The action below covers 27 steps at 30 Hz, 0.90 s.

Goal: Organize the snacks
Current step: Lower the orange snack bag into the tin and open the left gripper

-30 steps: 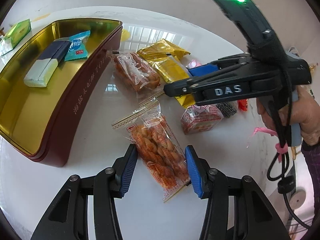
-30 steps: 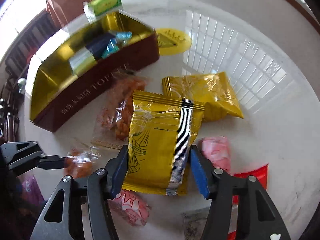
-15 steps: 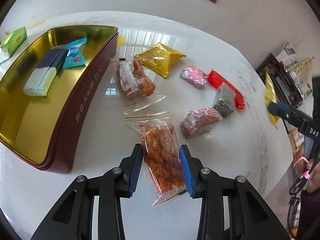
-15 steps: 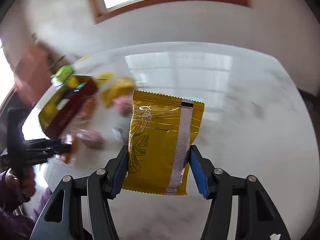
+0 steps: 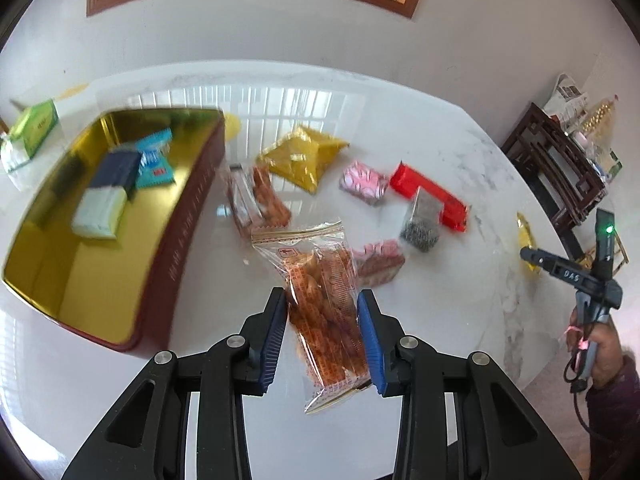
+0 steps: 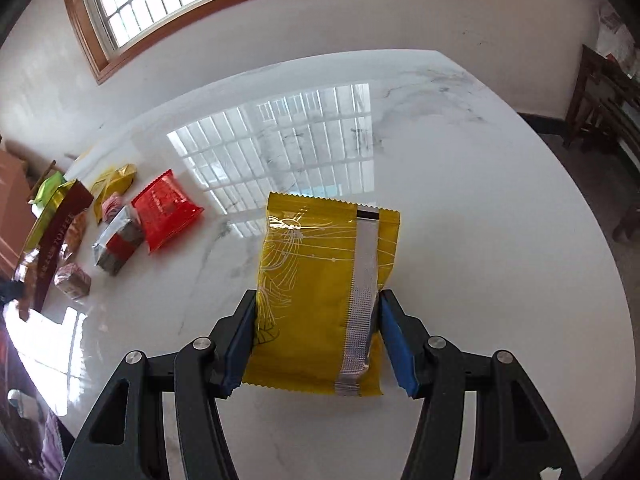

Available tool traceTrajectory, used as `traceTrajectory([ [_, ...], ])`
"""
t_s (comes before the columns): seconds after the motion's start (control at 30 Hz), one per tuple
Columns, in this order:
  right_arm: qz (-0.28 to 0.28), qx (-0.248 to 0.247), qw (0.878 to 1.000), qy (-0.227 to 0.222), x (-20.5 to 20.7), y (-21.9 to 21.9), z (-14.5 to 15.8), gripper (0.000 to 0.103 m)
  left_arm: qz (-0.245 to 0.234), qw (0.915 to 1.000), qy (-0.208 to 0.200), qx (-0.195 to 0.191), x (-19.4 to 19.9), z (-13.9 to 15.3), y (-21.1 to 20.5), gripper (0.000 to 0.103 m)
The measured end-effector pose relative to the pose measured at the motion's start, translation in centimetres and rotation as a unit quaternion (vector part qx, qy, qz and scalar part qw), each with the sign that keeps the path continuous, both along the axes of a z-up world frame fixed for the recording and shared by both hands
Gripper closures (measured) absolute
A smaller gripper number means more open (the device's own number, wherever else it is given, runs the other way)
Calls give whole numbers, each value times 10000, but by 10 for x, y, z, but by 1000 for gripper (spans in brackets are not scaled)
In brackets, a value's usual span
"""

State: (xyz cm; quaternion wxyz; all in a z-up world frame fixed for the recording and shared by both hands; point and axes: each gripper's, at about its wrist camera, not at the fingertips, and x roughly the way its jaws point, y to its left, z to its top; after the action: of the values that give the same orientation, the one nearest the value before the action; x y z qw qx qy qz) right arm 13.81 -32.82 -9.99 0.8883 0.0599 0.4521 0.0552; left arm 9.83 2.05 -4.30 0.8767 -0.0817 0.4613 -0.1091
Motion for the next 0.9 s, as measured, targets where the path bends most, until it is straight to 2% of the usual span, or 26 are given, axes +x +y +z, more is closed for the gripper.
traceTrajectory([
  [0.2,-110,15,9999,-74,1,-6,2,48,159,9997,-202,-47,3,25,21,66],
  [0.47,-206,-188,9994,-228,0,-2,0,48,541,9971,-490,235,21,51,71,66],
  [0.7,-190,-296,9990,-270,0,-1,0,48,844,9948,-400,405,54,42,117,66],
  [0.9,-166,-414,9985,-321,-1,1,0,48,796,9923,-358,878,87,21,133,66],
])
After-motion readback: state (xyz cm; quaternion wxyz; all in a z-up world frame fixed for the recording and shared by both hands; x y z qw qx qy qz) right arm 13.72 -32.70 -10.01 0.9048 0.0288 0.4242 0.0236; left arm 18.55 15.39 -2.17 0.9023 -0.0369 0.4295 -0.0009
